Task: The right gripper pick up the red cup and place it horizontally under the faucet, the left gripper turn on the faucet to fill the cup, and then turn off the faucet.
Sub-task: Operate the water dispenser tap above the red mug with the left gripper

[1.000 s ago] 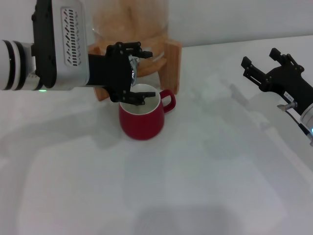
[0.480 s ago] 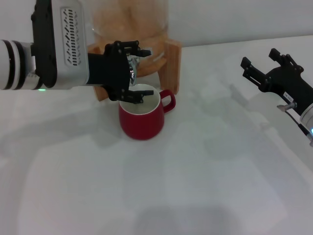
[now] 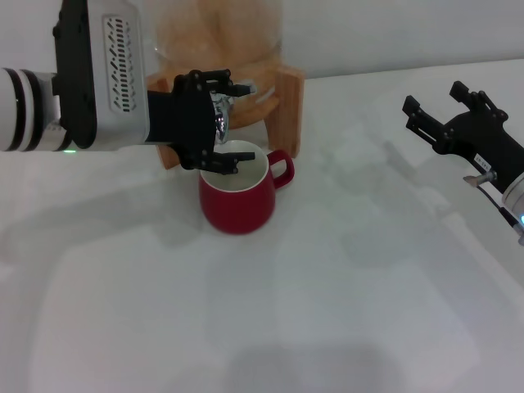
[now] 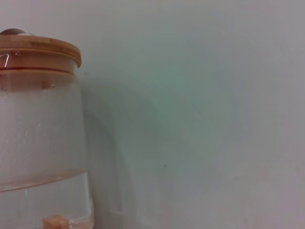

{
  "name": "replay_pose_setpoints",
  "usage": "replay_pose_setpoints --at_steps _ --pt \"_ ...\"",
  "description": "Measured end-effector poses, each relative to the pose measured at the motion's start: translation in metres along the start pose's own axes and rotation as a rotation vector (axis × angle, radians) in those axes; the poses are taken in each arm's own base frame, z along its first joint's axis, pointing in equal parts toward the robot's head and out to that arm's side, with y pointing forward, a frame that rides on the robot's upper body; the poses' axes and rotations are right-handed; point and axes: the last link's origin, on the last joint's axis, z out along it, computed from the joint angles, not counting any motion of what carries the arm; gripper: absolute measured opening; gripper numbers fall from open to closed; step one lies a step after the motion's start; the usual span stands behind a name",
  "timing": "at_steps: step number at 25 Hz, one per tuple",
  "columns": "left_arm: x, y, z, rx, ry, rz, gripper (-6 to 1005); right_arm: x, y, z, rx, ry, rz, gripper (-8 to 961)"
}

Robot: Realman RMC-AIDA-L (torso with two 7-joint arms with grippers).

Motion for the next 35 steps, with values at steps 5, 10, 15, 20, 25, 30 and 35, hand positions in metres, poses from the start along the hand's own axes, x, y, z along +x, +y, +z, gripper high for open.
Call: replay_pose_setpoints --at_steps 5,10,15,20,25,30,35 --pt "-0.0003 -0.0002 -0.0002 0.001 -0.001 0.0 857 0.0 0.0001 0.0 0.0 0.0 0.0 874" --pt "-0.0005 -0.0014 -0.0003 0.007 -0.004 0.002 857 0.0001 0.0002 0.0 -0.001 0.001 0.0 874" --pt "-0.0014 -0.0023 -0.0004 0.011 -0.012 0.008 857 0.0002 0.0003 0.0 -0.002 0.001 -0.001 874" --pt "-0.0014 -0.0023 -0.0002 0.01 -0.014 0.01 857 0.0002 0.0003 0.0 -0.002 0.001 -0.001 874" --pt "-0.0009 -0.0024 0.0001 0.012 -0.014 0.011 856 0.0002 0.0003 0.0 -0.002 0.001 0.0 874" --pt "-0.0004 -0.0029 0.0001 0.012 -0.013 0.013 856 0.0002 0.0003 0.0 -0.002 0.001 0.0 874" --pt "-0.0003 -0.0032 0.0 0.012 -0.013 0.015 855 -0.0011 0.0006 -0.0001 -0.004 -0.009 0.001 874"
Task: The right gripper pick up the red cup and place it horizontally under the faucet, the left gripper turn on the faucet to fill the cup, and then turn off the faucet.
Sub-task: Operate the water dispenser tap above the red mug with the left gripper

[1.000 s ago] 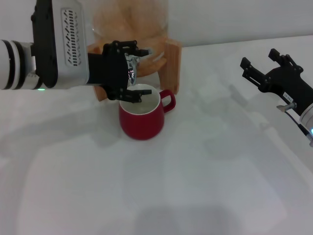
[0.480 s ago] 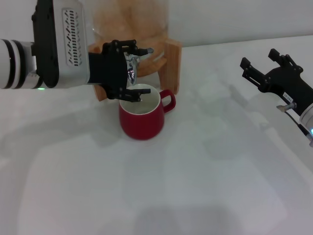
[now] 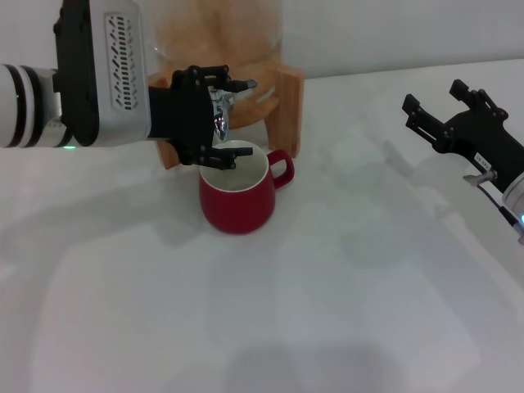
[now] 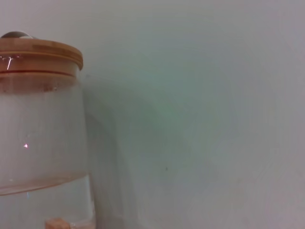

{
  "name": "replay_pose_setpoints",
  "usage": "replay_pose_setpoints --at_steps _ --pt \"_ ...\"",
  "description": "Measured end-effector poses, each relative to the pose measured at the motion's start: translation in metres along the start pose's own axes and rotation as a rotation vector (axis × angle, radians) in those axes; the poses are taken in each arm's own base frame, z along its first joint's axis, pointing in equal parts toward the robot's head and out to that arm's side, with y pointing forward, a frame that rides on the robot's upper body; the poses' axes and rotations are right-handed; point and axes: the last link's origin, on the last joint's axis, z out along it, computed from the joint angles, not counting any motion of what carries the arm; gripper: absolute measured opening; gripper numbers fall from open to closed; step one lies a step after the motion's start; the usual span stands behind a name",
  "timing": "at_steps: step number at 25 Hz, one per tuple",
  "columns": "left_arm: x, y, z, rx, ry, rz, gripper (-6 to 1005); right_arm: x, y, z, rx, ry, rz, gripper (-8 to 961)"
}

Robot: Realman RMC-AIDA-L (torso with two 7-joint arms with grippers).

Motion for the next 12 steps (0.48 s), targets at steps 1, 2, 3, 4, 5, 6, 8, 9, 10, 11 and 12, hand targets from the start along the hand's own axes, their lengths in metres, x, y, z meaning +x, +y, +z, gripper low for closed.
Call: replay_pose_setpoints --at_steps 1,2,3,4,5,6,8,9,10,11,12 --pt "0.0 0.0 0.0 0.0 0.0 0.0 855 -0.0002 0.0 -0.0001 0.0 -0.001 0.0 874" --pt "0.0 0.0001 0.0001 0.0 0.0 0.0 855 -0.0002 -0.0001 -0.0003 0.0 -0.002 0.0 874" --pt "0.0 0.0002 0.0002 -0.001 0.0 0.0 855 -0.0001 -0.0001 -0.0004 0.0 -0.002 0.001 874" --pt "0.0002 0.0002 0.0003 -0.002 0.001 0.0 855 -0.0001 -0.0002 -0.0004 0.001 -0.002 0.001 874" --pt "0.0004 0.0002 0.0003 -0.002 0.002 0.001 855 -0.0001 -0.0002 -0.0005 0.001 -0.002 0.001 874" --pt "0.0008 0.0004 0.0004 -0.003 0.004 0.001 855 0.0 -0.0002 -0.0006 0.001 -0.001 0.001 874" --pt "0.0016 0.0007 0.0008 -0.004 0.007 0.001 855 0.0003 -0.0005 -0.0011 0.002 0.0 0.001 874" --pt "0.0022 0.0014 0.0013 -0.006 0.009 0.001 855 0.0007 -0.0007 -0.0017 0.003 0.001 0.001 874" --pt "0.003 0.0024 0.0017 -0.009 0.013 0.002 855 0.0008 -0.0008 -0.0019 0.004 0.001 0.001 874" --pt "0.0042 0.004 0.0024 -0.014 0.017 0.003 854 0.0011 -0.0011 -0.0024 0.005 0.002 0.001 874" --pt "0.0048 0.0051 0.0029 -0.018 0.02 0.004 854 0.0012 -0.0012 -0.0026 0.005 0.002 0.001 874"
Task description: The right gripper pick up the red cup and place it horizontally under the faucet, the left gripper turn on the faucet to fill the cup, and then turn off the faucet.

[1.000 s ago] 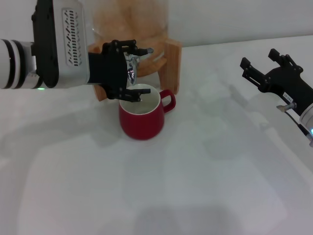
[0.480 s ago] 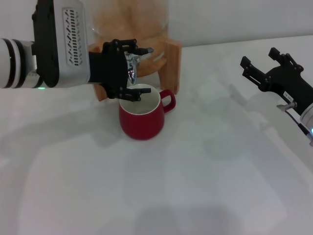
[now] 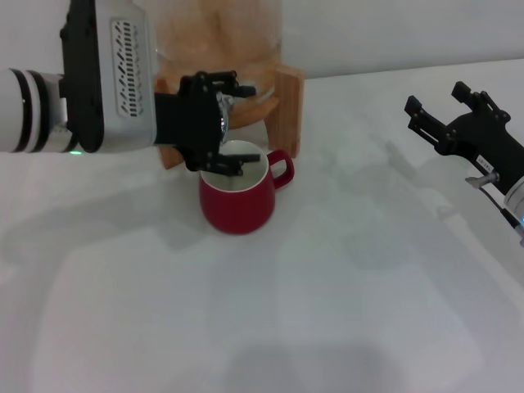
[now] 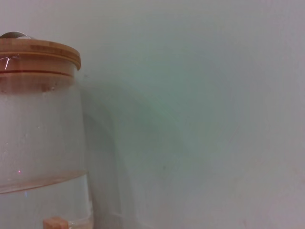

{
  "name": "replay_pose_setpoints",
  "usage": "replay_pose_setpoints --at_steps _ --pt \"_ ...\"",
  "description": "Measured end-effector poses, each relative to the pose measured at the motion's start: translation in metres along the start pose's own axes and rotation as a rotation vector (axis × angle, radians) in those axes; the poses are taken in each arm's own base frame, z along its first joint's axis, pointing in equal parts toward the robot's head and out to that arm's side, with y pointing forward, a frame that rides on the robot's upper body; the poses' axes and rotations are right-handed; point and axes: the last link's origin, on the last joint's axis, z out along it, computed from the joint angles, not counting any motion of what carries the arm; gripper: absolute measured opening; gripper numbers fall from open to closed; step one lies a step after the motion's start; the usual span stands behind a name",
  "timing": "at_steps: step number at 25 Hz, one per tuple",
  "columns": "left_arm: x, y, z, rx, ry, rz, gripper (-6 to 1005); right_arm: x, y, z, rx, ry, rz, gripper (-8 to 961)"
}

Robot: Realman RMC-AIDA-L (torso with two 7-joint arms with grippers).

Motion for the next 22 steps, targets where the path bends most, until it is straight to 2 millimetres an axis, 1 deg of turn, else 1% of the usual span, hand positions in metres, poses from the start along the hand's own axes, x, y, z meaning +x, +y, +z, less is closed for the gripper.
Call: replay_pose_setpoints --at_steps 5,10,13,15,16,18,19,20,22 --pt "0.007 0.005 0.003 -0.016 0.037 -0.008 854 0.001 -0.001 -0.002 0.005 0.003 0.001 874" --pt "0.016 0.016 0.004 -0.015 0.092 -0.026 854 0.001 -0.001 -0.002 0.005 0.003 0.001 874" --pt "0.028 0.021 -0.002 0.02 0.157 -0.034 853 0.001 -0.001 -0.003 0.005 0.004 0.001 874" --pt "0.036 0.026 -0.012 0.065 0.198 -0.038 853 0.001 -0.001 -0.003 0.004 0.005 0.0 874" --pt "0.036 0.026 -0.012 0.065 0.198 -0.038 853 0.001 -0.001 -0.003 0.002 0.003 0.0 874" --pt "0.041 0.03 -0.021 0.113 0.234 -0.059 853 0.001 0.0 -0.003 0.0 -0.002 0.001 874" --pt "0.041 0.03 -0.021 0.113 0.234 -0.059 853 0.001 0.0 -0.004 -0.001 -0.004 0.001 874" --pt "0.044 0.032 -0.03 0.17 0.269 -0.092 853 0.001 0.0 -0.004 -0.001 -0.004 0.001 874" --pt "0.043 0.034 -0.038 0.211 0.289 -0.126 853 0.0 0.0 -0.005 -0.005 -0.01 0.004 874"
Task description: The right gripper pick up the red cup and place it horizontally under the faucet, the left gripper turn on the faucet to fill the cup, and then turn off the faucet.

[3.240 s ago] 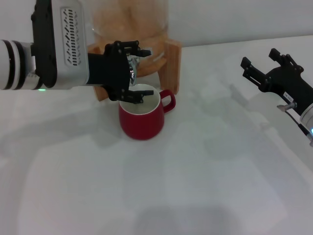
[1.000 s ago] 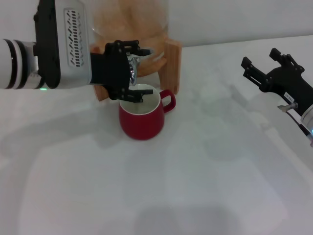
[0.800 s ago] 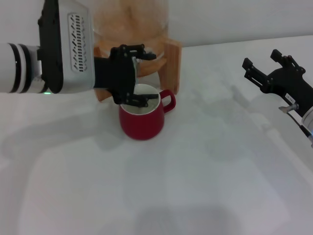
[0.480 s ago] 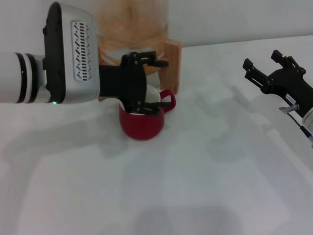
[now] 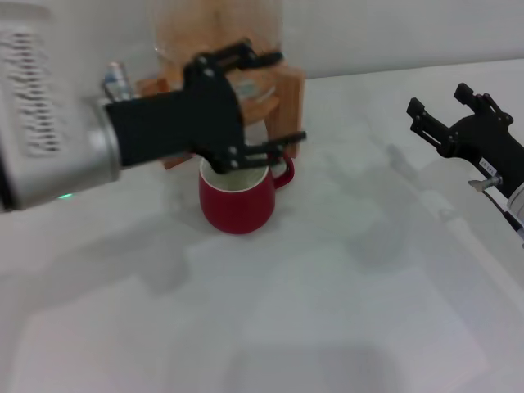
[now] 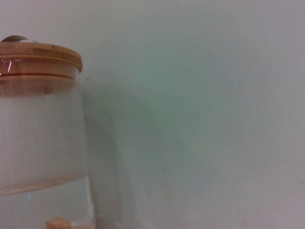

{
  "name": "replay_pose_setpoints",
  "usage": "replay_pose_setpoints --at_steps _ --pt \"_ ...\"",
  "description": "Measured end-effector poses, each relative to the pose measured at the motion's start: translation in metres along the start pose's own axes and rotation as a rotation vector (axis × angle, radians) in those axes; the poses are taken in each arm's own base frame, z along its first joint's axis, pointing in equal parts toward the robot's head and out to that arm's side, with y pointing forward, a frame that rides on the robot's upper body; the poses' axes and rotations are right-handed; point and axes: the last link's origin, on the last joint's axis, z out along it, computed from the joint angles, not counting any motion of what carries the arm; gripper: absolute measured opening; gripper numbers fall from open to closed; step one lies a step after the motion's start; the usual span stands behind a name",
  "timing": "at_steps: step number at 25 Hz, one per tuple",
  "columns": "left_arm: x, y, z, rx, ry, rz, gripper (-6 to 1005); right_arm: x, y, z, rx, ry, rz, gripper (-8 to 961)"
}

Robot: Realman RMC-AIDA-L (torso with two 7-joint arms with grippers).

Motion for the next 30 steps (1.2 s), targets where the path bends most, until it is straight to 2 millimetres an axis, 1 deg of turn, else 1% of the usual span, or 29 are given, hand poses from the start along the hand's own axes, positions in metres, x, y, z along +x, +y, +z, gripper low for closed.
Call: replay_pose_setpoints --at_steps 2,5,9,10,11,13,15,19,20,21,22,30 --pt "0.001 0.0 -0.008 0.06 0.029 -0.05 853 0.0 0.0 0.0 -0.001 -0.003 0.004 874" --pt "-0.001 0.009 -0.023 0.168 0.063 -0.14 853 0.001 0.002 -0.001 -0.008 0.0 0.007 874" --pt "-0.002 0.015 -0.03 0.227 0.063 -0.152 852 0.001 0.004 -0.004 -0.023 -0.006 0.015 874" --pt "-0.002 0.021 -0.035 0.286 0.055 -0.161 852 0.0 0.004 -0.006 -0.026 -0.011 0.022 874" --pt "-0.002 0.021 -0.035 0.286 0.055 -0.161 852 0.0 0.004 -0.007 -0.03 -0.016 0.026 874" --pt "-0.002 0.035 -0.047 0.409 0.034 -0.194 852 -0.001 0.004 -0.008 -0.032 -0.023 0.031 874" --pt "-0.004 0.04 -0.054 0.453 0.032 -0.223 852 -0.001 0.004 -0.01 -0.034 -0.03 0.033 874" --pt "-0.017 0.049 -0.074 0.595 0.037 -0.318 853 -0.002 0.004 -0.013 -0.037 -0.04 0.033 874" --pt "-0.025 0.054 -0.086 0.675 0.046 -0.354 853 -0.002 0.003 -0.016 -0.038 -0.05 0.033 874" --pt "-0.028 0.056 -0.091 0.706 0.053 -0.364 853 -0.002 0.003 -0.016 -0.038 -0.05 0.033 874" --pt "-0.028 0.056 -0.091 0.706 0.053 -0.364 852 -0.003 0.003 -0.017 -0.038 -0.057 0.034 874" --pt "-0.057 0.079 -0.136 0.989 0.12 -0.457 853 -0.006 -0.004 -0.023 -0.015 -0.086 0.029 874"
